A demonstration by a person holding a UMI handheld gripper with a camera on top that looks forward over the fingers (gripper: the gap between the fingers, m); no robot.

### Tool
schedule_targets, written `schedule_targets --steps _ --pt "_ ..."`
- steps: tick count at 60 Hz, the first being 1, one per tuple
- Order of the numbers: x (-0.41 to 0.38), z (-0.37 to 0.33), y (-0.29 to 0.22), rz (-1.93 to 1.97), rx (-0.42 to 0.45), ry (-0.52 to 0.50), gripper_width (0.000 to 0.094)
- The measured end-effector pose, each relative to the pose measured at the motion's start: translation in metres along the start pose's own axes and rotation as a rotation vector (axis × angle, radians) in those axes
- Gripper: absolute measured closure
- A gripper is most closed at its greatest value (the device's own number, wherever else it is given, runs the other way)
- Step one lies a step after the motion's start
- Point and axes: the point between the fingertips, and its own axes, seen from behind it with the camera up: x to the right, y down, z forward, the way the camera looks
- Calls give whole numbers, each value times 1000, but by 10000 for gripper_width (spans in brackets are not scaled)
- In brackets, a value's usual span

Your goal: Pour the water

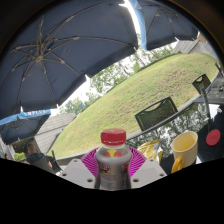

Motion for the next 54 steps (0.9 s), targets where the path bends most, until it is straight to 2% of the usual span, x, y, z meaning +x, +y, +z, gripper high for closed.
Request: schedule_targets --steps 9,20,31,40,45,49,54 --pt "61 12 -45 571 58 27 593" --pt "89 25 -31 1112 -31 -14 575" --pt "108 26 -27 1382 -37 -7 577" --pt "96 18 -29 1337 -116 -19 575" --pt "79 6 -68 1066 -62 -132 574" --pt "70 -14 -128 763 49 -195 574" --pt "79 -43 -197 324 213 -167 574"
